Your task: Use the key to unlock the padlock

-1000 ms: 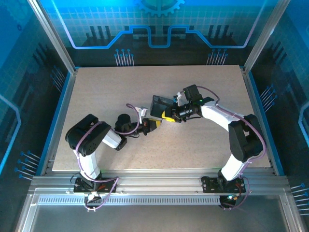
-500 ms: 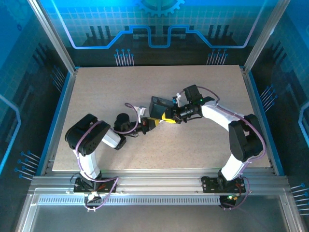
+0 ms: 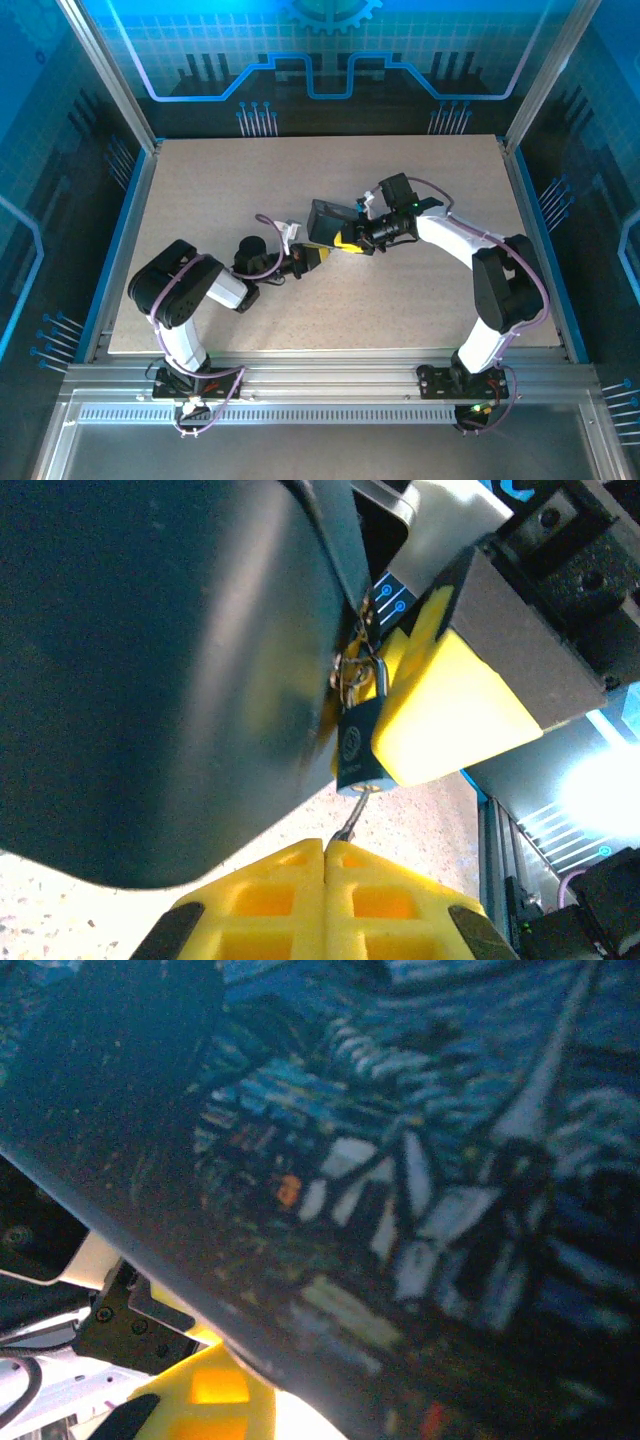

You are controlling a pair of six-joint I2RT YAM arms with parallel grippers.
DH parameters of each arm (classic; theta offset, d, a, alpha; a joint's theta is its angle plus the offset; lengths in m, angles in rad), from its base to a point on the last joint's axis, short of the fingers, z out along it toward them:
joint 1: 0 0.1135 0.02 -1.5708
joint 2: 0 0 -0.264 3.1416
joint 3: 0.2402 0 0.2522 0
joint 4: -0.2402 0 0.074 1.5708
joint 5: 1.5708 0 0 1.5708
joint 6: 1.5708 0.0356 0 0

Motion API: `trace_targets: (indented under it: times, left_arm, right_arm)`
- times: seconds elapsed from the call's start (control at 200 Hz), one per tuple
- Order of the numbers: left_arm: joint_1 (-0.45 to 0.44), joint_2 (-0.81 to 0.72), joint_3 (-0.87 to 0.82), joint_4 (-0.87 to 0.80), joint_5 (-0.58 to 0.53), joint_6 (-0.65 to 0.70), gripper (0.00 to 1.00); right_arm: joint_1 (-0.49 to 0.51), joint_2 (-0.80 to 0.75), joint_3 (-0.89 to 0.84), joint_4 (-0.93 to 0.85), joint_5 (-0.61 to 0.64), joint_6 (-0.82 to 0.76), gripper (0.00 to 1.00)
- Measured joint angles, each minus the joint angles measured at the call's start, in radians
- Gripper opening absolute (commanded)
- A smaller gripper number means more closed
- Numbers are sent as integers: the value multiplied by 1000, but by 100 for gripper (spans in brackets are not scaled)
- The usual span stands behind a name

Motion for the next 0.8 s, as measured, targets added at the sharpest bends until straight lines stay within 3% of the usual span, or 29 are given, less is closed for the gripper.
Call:
trace_targets:
  times: [0.8]
  left_arm:
    - [-56, -18, -68, 39, -74, 77, 0]
  right_arm:
    - [1, 24, 0, 2, -30, 51, 0]
